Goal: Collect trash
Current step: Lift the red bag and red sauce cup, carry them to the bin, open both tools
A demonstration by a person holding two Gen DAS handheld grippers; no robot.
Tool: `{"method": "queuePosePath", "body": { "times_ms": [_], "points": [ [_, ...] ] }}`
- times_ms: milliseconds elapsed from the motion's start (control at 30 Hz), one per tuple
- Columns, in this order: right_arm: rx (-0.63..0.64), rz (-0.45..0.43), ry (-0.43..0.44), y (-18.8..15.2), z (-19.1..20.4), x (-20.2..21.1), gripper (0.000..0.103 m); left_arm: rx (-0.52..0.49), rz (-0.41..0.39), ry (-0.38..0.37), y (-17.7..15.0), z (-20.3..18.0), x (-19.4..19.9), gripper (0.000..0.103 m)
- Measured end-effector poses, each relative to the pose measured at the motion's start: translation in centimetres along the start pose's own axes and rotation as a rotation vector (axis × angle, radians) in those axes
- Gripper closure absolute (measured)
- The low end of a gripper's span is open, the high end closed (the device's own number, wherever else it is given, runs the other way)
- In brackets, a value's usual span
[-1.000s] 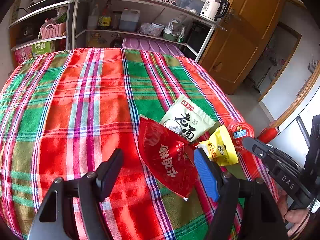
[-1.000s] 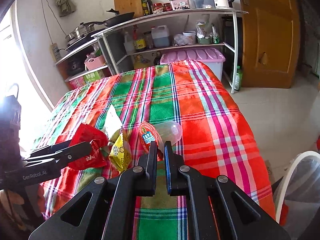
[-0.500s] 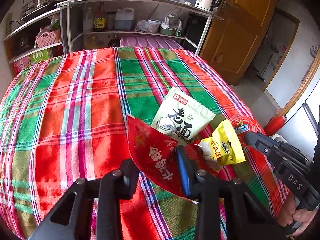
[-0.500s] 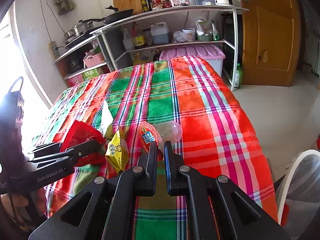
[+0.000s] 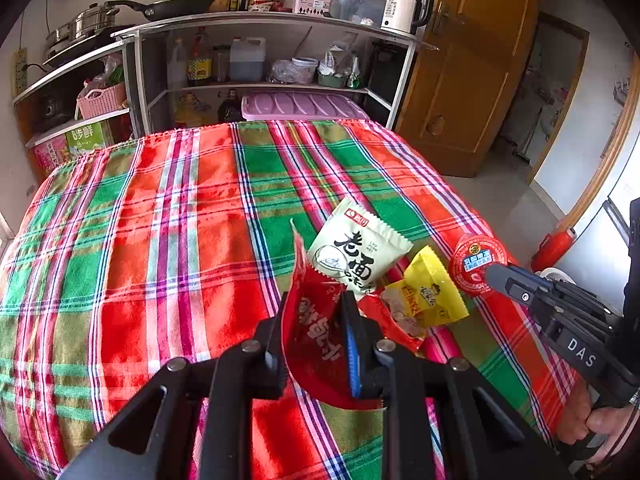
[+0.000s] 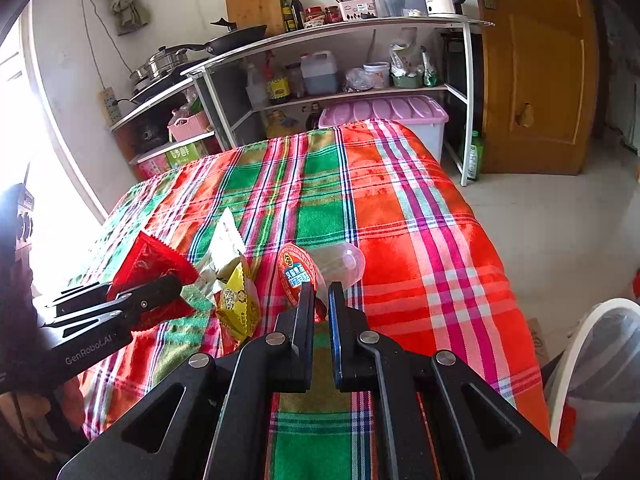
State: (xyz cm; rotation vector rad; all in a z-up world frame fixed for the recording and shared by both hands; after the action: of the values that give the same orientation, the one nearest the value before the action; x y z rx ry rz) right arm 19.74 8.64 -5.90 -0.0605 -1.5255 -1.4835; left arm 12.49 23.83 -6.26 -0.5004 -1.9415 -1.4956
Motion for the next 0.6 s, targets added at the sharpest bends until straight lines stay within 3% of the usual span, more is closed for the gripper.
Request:
{"method": "queuePosePath", "body": {
  "times_ms": [233,600],
  "points": [
    [-0.016,-0.043,-0.003,-0.1,-0.5,2.9,0.096,-0.043,-0.04,-0.044,0.8,-2.8,2.3,0.08],
    [-0.064,-0.125,-0.081,-0.3,-4.8,9.4,0.096,-0.163,-0.064,-0.139,0.7,-11.5,3.5,0.08]
  ]
}}
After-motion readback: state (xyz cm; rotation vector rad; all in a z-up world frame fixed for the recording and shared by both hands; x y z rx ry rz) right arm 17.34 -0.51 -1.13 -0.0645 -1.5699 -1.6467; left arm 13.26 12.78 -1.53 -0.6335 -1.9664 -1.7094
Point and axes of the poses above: each gripper's, at about its wrist camera, not at the fingertips, and x roughly against the way its jaws point, z to its left, y to its top, the point moved 7 cm from there along -x, roughly the way its jaws point, and after that the axes turned 4 degrees about -z, right-handed, at the moved point
